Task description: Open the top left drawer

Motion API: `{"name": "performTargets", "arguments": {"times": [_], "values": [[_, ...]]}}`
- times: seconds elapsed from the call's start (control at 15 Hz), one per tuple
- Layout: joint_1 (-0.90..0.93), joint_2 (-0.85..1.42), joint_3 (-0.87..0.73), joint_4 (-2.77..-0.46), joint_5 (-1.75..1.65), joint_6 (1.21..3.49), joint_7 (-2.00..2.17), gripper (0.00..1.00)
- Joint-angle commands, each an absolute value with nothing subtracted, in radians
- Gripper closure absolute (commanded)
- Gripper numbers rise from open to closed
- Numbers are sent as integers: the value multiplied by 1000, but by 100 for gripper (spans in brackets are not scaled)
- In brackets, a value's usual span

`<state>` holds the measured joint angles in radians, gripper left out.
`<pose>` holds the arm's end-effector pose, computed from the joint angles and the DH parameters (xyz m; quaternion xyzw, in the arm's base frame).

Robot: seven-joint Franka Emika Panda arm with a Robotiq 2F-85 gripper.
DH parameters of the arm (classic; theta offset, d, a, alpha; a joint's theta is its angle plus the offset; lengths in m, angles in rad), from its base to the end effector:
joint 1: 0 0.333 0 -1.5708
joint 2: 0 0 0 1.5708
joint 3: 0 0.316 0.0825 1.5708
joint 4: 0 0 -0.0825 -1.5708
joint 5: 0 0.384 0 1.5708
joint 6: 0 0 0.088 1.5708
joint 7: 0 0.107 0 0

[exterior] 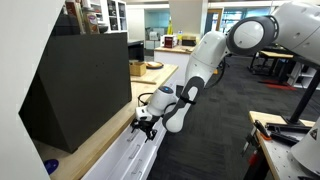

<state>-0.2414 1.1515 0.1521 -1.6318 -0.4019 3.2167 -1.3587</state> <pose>0.6577 -0.0339 0.0040 0.6932 0.6833 0.1887 0.1299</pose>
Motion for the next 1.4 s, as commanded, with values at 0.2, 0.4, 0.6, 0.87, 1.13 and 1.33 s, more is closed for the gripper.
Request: {"name": "performTargets", "arguments": {"times": [0.2, 0.4, 0.6, 0.87, 1.13, 1.33], "values": [[-237, 1144, 113, -1680, -451, 3284, -1343, 0], [-235, 1141, 104, -1666, -448, 3273, -1340, 0], [-230, 1152, 94, -1633, -441, 3261, -1336, 0], [-225, 1178, 82, -1575, -433, 3227, -1332, 0], [-238, 1183, 92, -1565, -435, 3219, -1332, 0], [-238, 1182, 99, -1572, -436, 3217, -1332, 0]]}}
